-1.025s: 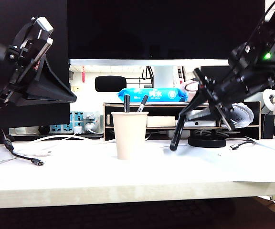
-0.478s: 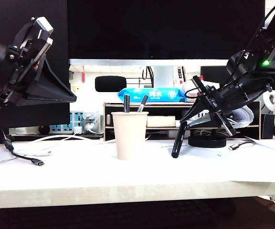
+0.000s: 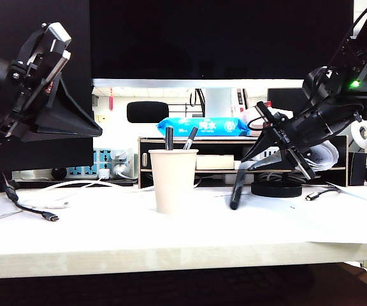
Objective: Pick up the marker from the paper cup and put it on the table.
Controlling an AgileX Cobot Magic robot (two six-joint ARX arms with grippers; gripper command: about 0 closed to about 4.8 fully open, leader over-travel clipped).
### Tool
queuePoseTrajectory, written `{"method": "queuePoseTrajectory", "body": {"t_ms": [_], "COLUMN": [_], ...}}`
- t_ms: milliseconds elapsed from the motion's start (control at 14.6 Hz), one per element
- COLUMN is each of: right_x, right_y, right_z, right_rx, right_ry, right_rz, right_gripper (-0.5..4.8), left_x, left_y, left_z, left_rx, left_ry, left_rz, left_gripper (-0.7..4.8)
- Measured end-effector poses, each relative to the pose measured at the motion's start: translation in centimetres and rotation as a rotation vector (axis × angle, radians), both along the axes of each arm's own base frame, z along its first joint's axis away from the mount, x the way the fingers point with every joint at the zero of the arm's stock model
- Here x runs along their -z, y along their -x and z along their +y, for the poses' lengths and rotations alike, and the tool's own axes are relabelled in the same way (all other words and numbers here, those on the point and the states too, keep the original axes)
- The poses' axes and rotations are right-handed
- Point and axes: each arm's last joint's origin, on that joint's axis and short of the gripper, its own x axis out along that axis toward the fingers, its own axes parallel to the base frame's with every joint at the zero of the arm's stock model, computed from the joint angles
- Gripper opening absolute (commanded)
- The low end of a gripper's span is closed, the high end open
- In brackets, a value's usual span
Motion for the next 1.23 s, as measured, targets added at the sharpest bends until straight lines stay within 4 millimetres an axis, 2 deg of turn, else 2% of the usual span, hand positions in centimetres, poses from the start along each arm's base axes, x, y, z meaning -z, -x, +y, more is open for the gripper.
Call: {"method": "queuePoseTrajectory", "body": {"t_ms": [478, 547, 615, 752, 820, 1025, 1230], "right_x": [-0.1, -0.1, -0.2, -0.8, -1.7, -6.1, -12.1], "right_y": [0.0, 0.0, 0.0, 0.1, 0.3, 1.7, 4.9], "right_z": [0.0, 0.0, -0.1, -0.8, -1.2, -1.5, -1.8], "right_rx": [0.000, -0.009, -0.029, -0.073, -0.083, -0.104, -0.094], "right_ry": [-0.009, -0.018, -0.040, -0.087, -0.105, -0.106, 0.001], "right_rz": [-0.002, -0.001, -0.001, -0.015, -0.030, -0.127, -0.284], "right_gripper": [1.08, 0.85, 0.11, -0.08, -0.08, -0.08, -0.08], "left_x": [0.0, 0.0, 0.0, 0.0, 0.0, -0.9, -4.8], "left_y": [0.0, 0.0, 0.0, 0.0, 0.0, 0.2, 1.9], "left_z": [0.0, 0.0, 0.0, 0.0, 0.0, 0.1, 0.7], "left_rx": [0.000, 0.000, 0.000, 0.000, -0.002, -0.026, -0.064], "left_ry": [0.000, 0.000, 0.000, 0.000, 0.002, 0.063, 0.151], "left_rz": [0.000, 0.000, 0.000, 0.000, 0.002, 0.010, -0.148], "left_gripper": [-0.05, -0.05, -0.05, -0.05, -0.05, -0.05, -0.05]}}
